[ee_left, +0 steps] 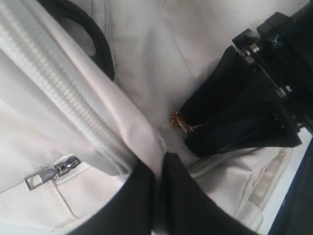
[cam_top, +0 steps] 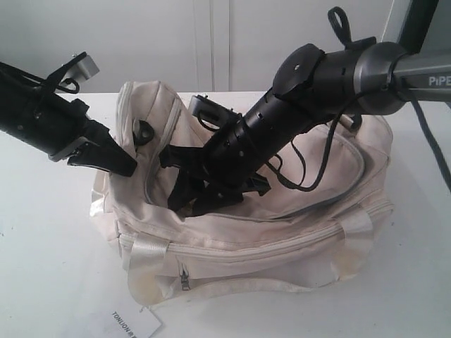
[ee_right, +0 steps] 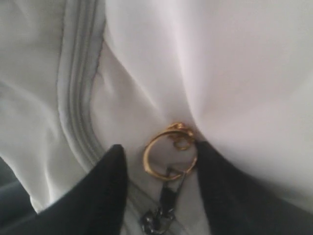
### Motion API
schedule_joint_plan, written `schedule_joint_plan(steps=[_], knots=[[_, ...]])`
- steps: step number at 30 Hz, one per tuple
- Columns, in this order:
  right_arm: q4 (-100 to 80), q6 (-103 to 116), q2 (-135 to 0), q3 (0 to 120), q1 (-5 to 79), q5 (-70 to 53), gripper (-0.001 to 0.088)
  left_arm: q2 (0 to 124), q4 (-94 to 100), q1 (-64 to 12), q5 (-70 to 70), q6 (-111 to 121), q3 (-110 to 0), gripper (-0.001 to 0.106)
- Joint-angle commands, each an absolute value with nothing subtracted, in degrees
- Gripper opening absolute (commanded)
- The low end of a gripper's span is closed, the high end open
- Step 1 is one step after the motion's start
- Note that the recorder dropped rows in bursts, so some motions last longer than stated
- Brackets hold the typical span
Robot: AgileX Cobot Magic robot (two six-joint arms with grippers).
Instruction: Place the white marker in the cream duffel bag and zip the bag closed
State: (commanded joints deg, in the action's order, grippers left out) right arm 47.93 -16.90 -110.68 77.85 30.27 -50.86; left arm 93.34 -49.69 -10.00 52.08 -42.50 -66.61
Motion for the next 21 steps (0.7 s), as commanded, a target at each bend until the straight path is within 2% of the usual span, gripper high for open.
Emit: schedule_joint_plan(steps=[3, 13, 21], knots=[[47.9, -16.9, -110.7, 77.8, 30.3, -49.1, -0.0004, 93.3, -49.7, -10.0, 52.1, -42.5, -66.6, 0.000], [48.2, -19.4, -105.9, 77.8, 30.3, -43.2, 0.0000, 93.3, -49.2, -10.0, 51.8, -42.4, -66.6, 0.000], [47.9, -20.9, -103.2, 77.8, 30.3, -44.5, 0.0000, 93.3, -49.2, -10.0, 51.0, -42.4, -66.6, 0.000]])
